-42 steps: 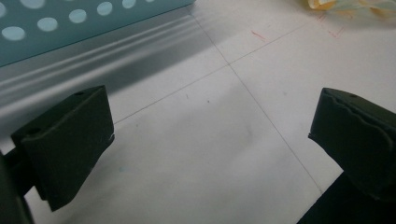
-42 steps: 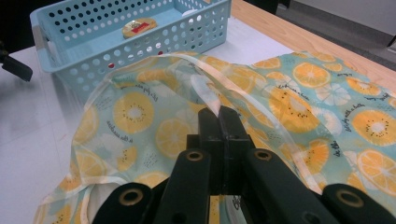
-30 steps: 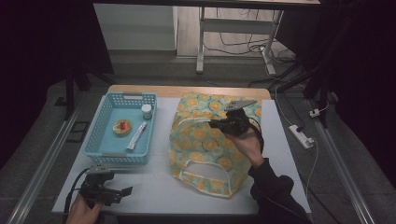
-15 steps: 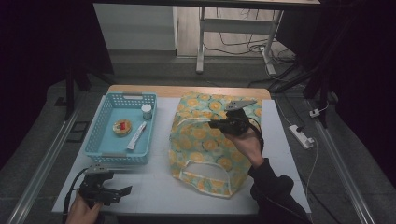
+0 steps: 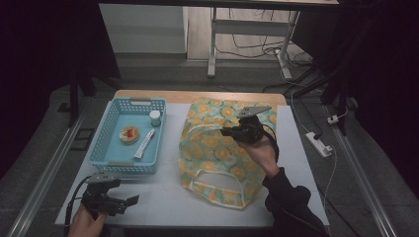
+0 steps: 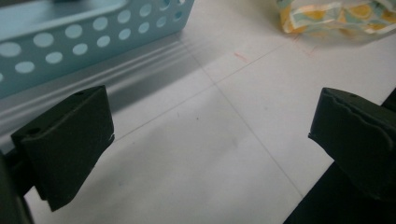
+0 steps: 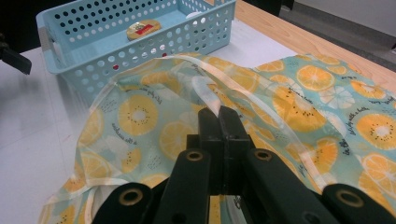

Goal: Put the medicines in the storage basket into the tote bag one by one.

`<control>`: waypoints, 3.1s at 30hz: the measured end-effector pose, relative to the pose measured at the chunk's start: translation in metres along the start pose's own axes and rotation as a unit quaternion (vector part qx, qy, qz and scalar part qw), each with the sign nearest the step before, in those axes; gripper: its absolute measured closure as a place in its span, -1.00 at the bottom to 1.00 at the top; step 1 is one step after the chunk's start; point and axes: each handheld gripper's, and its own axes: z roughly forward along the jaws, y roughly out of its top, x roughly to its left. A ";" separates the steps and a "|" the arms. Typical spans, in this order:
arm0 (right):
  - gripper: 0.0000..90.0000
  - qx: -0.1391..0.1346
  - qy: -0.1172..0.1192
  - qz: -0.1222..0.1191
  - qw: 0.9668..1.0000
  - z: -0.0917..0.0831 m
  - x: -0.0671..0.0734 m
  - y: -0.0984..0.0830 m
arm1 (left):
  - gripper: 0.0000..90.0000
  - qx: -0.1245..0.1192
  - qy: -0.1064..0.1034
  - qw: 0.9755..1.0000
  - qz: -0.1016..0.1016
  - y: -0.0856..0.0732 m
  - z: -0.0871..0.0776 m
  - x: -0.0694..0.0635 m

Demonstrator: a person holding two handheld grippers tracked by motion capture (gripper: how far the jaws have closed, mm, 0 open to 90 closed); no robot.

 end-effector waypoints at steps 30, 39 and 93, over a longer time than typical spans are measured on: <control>1.00 0.002 -0.002 0.004 1.000 0.000 -0.003 -0.002 | -0.98 -0.057 0.020 0.998 0.033 0.045 -0.013 0.008; 1.00 0.002 0.000 0.003 1.000 0.000 -0.002 -0.002 | -0.98 -0.055 0.035 0.998 0.018 0.059 -0.006 0.020; 1.00 0.001 0.000 0.003 1.000 0.000 -0.004 -0.003 | -1.00 0.029 0.095 0.994 -0.037 0.159 0.058 0.126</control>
